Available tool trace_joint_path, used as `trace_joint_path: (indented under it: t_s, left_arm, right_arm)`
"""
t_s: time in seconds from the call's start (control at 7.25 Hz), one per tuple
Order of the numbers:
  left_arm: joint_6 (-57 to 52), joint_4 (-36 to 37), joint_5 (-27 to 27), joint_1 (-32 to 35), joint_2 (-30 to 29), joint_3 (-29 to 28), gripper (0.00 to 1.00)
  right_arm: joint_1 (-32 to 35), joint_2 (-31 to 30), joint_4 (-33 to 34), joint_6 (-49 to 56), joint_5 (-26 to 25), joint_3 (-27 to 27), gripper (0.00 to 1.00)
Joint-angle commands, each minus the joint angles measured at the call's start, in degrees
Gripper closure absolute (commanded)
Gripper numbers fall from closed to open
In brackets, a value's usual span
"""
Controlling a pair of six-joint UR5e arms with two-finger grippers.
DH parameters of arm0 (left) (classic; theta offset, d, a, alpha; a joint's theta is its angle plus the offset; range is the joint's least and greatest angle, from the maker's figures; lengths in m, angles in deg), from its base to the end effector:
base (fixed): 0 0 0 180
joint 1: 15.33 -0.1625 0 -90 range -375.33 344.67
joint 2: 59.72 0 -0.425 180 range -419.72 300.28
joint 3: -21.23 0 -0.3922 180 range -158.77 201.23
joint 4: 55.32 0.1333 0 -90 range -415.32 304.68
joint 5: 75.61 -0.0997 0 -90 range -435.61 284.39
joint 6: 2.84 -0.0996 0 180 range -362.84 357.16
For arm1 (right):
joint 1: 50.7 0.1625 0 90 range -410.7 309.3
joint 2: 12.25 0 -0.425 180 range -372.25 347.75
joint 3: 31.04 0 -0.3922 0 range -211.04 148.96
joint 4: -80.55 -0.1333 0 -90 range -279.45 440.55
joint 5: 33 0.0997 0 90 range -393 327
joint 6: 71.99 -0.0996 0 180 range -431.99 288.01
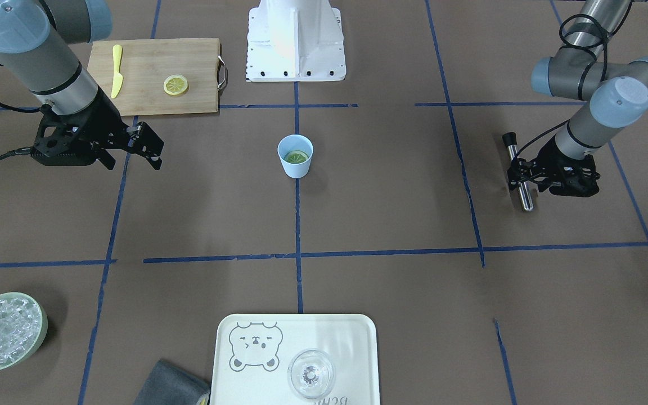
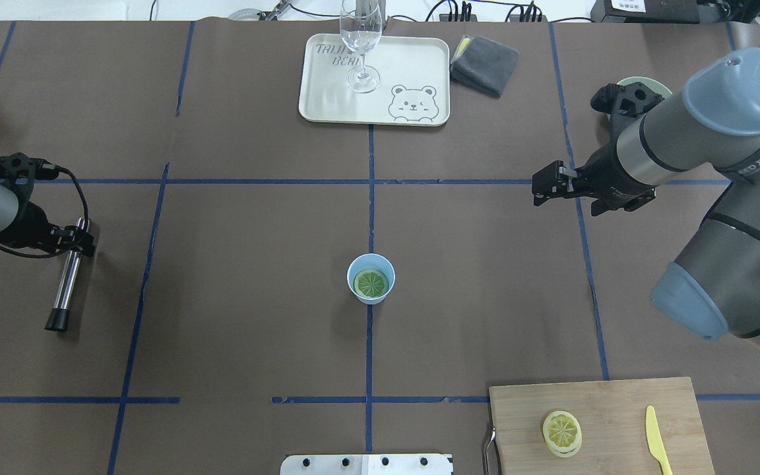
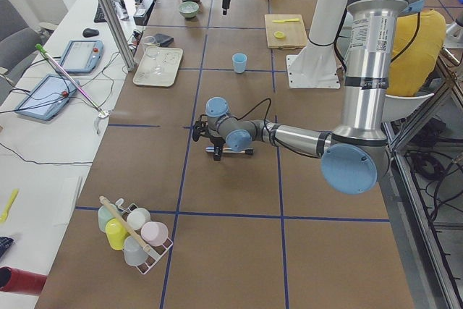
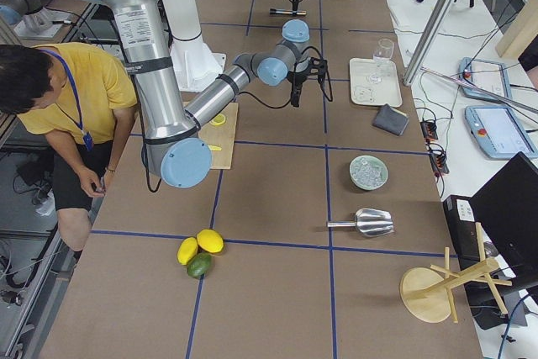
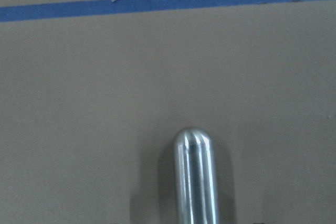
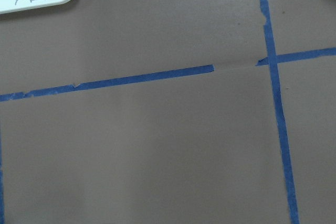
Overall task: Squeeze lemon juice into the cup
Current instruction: 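Grasp the metal muddler upright with the left gripper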
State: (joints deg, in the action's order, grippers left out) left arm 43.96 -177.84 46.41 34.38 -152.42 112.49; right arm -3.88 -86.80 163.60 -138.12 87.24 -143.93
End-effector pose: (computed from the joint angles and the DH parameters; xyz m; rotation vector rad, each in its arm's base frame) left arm 0.2889 -0.4652 0.5686 0.0774 0.8172 0.0707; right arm -0.3172 -0.4595 0.3185 0.0387 -0.9178 0.1635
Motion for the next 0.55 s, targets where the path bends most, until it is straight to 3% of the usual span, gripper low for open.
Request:
trace_joint_path:
  t_s: [0.0, 0.14, 0.41]
  left_arm:
    - [-0.05, 0.08, -0.91, -0.14, -0.11, 0.06, 0.87]
    - [-0.05, 0.08, -0.56, -0.14, -0.02, 0.50, 1.00]
    - [0.48, 0.08, -0.38, -0.05, -0.02, 2.76, 1.00]
  right_arm:
    - [-0.06, -0.07, 0.00, -0.14, -0.01, 0.04, 0.00]
    - [-0.06, -0.07, 0.00, -0.14, -0.01, 0.04, 0.00]
    - [-0.06, -0.07, 0.00, -0.14, -0.01, 0.13, 0.00]
